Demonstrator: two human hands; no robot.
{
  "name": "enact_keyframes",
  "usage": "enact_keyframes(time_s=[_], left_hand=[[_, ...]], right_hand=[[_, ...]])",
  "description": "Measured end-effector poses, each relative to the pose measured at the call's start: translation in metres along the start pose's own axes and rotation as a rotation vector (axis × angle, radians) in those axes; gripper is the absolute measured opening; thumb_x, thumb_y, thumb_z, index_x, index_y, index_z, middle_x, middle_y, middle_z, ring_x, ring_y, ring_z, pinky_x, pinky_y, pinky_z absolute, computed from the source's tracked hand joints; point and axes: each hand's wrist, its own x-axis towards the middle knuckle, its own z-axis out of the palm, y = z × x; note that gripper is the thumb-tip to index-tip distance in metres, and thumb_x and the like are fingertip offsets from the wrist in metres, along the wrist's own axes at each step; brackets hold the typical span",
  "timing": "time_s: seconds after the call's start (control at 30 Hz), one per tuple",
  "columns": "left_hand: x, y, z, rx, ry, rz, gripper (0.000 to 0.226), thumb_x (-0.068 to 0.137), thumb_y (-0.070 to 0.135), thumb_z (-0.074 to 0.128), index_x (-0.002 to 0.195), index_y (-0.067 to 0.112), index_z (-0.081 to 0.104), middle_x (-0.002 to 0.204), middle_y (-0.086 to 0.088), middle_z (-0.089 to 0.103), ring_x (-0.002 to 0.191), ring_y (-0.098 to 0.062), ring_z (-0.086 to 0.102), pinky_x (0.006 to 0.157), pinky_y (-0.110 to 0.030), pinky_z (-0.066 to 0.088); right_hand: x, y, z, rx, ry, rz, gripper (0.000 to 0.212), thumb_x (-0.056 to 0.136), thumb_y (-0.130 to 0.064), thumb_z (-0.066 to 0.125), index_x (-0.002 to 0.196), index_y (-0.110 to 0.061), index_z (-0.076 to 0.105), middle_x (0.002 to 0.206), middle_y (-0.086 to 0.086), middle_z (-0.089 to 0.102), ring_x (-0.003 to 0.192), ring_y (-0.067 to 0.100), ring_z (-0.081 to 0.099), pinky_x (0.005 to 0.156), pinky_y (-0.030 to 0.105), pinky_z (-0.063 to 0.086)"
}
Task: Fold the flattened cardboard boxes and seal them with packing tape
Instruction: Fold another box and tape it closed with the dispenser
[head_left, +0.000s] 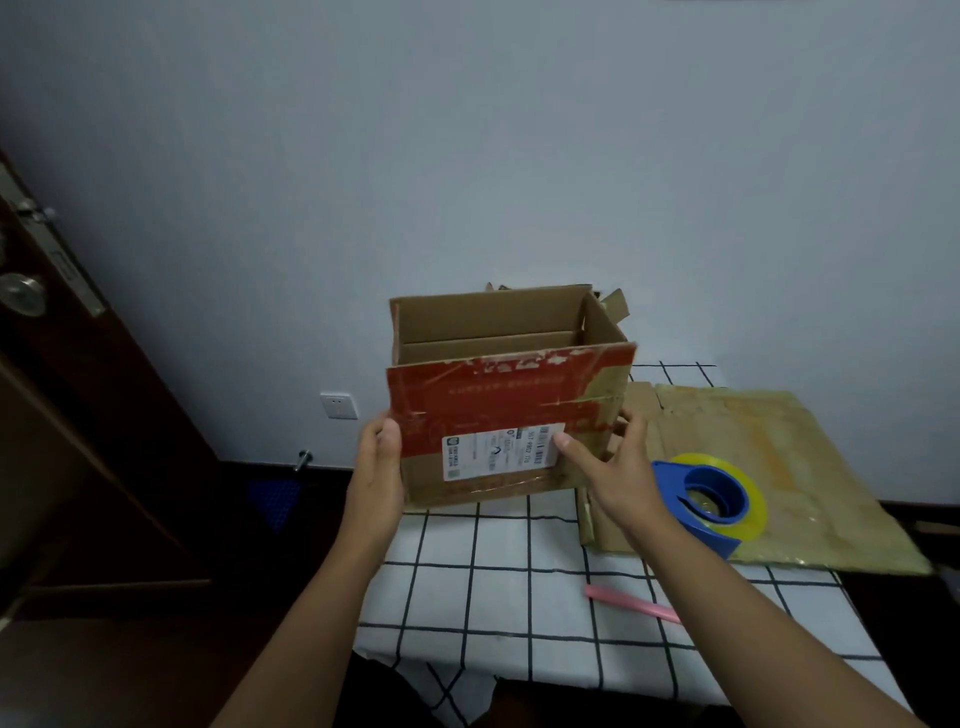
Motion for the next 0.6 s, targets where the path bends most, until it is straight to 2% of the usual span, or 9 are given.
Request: enact_keyframes(time_s=[0.07,0.13,0.23,0.37,0.5,0.53,0.6], left_hand=[[-0.002,-0.001,0.005,-0.011,-0.027,-0.004,0.054,0.089,0.06,0.038,0.132,0.028,0.046,0.118,0.011,0.059,0.111,-0.004,0.058,0.07,-0.012,0.044],[-0.002,-0.002,0.012,0.033,-0.052,0.015,0.056,0.087,0.059,0.047,0.134,0.03,0.047,0.131,0.004,0.054,0.117,-0.01,0.053,0.074,-0.013,0.042],[-0.003,-0.003,0.029,0.065,-0.112,0.03,0.048,0.092,0.049,0.055,0.137,0.035,0.047,0.135,0.007,0.05,0.112,0.0,0.05,0.076,-0.012,0.04],[-0.003,0.006,0.063,0.054,-0.203,0.061,0.051,0.094,0.029,0.062,0.141,0.032,0.042,0.133,0.011,0.05,0.106,0.01,0.049,0.075,-0.007,0.04],[0.006,0.022,0.116,0.009,-0.301,0.079,0.056,0.093,0.01,0.063,0.136,0.03,0.034,0.115,0.024,0.052,0.092,0.027,0.051,0.068,0.0,0.043],[0.01,0.026,0.131,0.017,-0.324,0.085,0.057,0.092,0.009,0.064,0.135,0.033,0.033,0.114,0.026,0.051,0.092,0.028,0.05,0.07,-0.001,0.044],[0.02,0.031,0.163,0.047,-0.366,0.105,0.06,0.091,0.012,0.065,0.134,0.039,0.033,0.12,0.023,0.053,0.105,0.02,0.05,0.087,-0.01,0.042]], right_hand=[[-0.004,0.003,-0.009,-0.008,0.019,-0.029,0.066,0.083,-0.035,0.076,0.134,-0.031,0.034,0.12,-0.014,0.054,0.11,0.0,0.054,0.085,0.021,0.047],[-0.007,0.005,-0.019,-0.018,0.045,-0.041,0.062,0.084,-0.035,0.075,0.133,-0.032,0.037,0.123,-0.012,0.057,0.112,0.001,0.055,0.087,0.023,0.047],[-0.009,0.007,-0.036,-0.023,0.091,-0.039,0.059,0.086,-0.034,0.074,0.134,-0.027,0.04,0.122,-0.013,0.06,0.111,0.0,0.056,0.091,0.028,0.048],[-0.002,0.011,-0.068,-0.047,0.159,-0.035,0.049,0.087,-0.031,0.073,0.125,-0.028,0.043,0.114,-0.022,0.06,0.105,-0.005,0.058,0.082,0.018,0.046],[0.015,0.008,-0.114,-0.043,0.251,-0.035,0.05,0.086,-0.033,0.074,0.125,-0.027,0.043,0.114,-0.019,0.06,0.099,-0.01,0.056,0.084,0.023,0.047],[0.021,0.007,-0.127,-0.041,0.277,-0.031,0.052,0.086,-0.034,0.074,0.127,-0.027,0.043,0.114,-0.019,0.06,0.1,-0.011,0.055,0.084,0.023,0.046],[0.035,0.009,-0.153,-0.034,0.336,-0.026,0.055,0.086,-0.035,0.074,0.13,-0.029,0.04,0.116,-0.019,0.06,0.102,-0.008,0.055,0.087,0.024,0.045]])
